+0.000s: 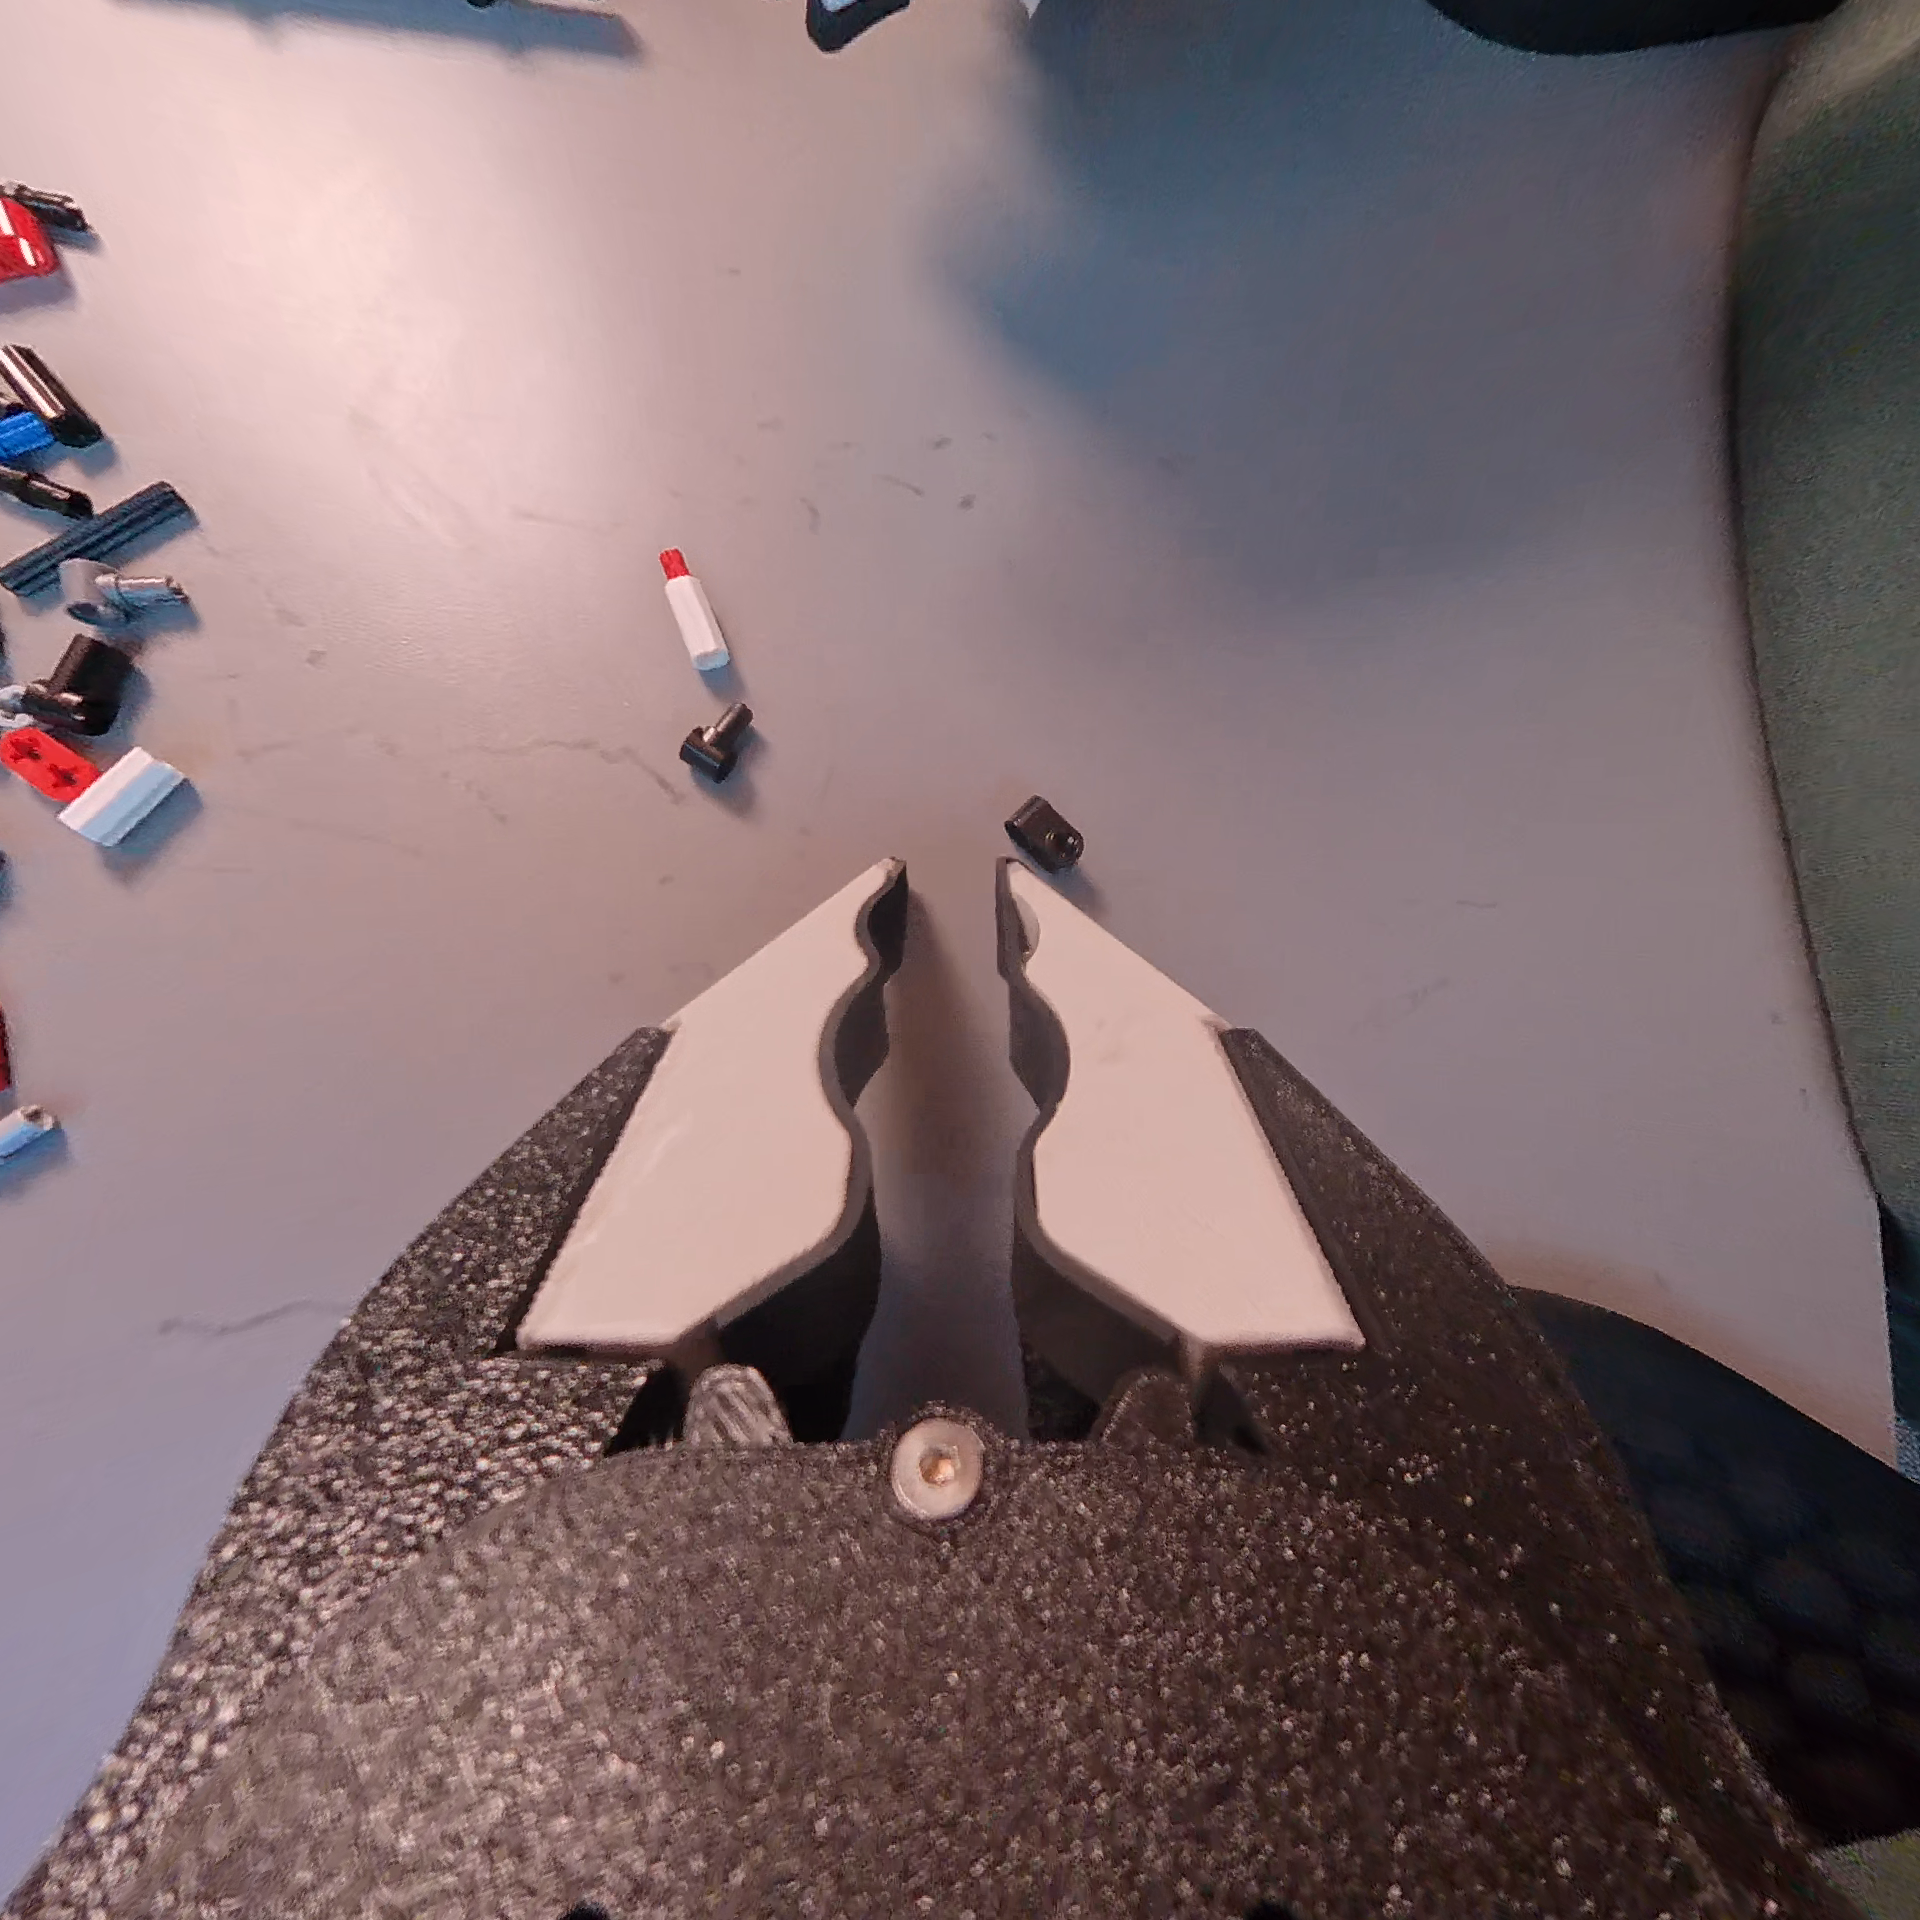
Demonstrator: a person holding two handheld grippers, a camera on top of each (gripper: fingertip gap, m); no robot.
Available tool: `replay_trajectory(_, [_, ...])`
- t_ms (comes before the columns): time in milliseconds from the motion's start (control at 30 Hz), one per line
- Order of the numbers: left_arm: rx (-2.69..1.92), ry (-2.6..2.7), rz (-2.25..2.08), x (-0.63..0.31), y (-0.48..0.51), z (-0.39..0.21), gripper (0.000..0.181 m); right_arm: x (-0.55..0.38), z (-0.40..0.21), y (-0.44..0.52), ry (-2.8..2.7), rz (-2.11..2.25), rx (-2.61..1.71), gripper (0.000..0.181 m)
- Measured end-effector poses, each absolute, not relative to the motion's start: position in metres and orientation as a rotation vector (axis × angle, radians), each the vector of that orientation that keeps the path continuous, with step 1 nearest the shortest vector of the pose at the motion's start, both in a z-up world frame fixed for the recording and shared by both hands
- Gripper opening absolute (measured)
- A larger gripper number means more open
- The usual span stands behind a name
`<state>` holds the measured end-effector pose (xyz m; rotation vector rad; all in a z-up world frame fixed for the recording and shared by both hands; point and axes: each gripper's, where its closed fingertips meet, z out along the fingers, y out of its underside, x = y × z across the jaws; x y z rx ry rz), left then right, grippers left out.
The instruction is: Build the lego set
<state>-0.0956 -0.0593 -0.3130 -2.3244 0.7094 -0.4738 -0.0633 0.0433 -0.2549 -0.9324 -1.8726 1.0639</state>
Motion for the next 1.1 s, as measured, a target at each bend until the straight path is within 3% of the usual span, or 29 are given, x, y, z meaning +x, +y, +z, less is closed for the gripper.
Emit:
replay_trajectory(133, [-2.306, 0.72, -0.488, -0.094, -0.06, -0.311, 0.006, -0.063, -0.255, 0.043, -1.877, 1.059, -0.928, 0.003])
replay_trajectory(333, [-2.275, 0.773, -0.582, -0.075, -0.065, -0.305, 0.023, -0.063, -0.257, 0.042, -1.889, 1.05, -0.925, 0.003])
replay_trajectory(633, [-2.265, 0.839, -0.498, -0.064, -0.056, -0.309, 0.008, -0.063, -0.26, 0.04, -1.905, 1.026, -0.908, 0.003])
replay_trajectory(800, [-2.236, 0.763, -0.548, -0.059, -0.045, -0.306, 0.031, -0.063, -0.26, 0.04, -1.906, 1.023, -0.907, 0.003])
replay_trajectory(933, [-2.223, 0.501, -0.39, -0.105, -0.018, -0.298, 0.028, -0.063, -0.261, 0.039, -1.913, 1.018, -0.905, 0.003])
replay_trajectory(1100, [-2.292, 0.536, -0.265, -0.118, -0.014, -0.316, 0.023, -0.063, -0.262, 0.038, -1.919, 1.012, -0.898, 0.002])
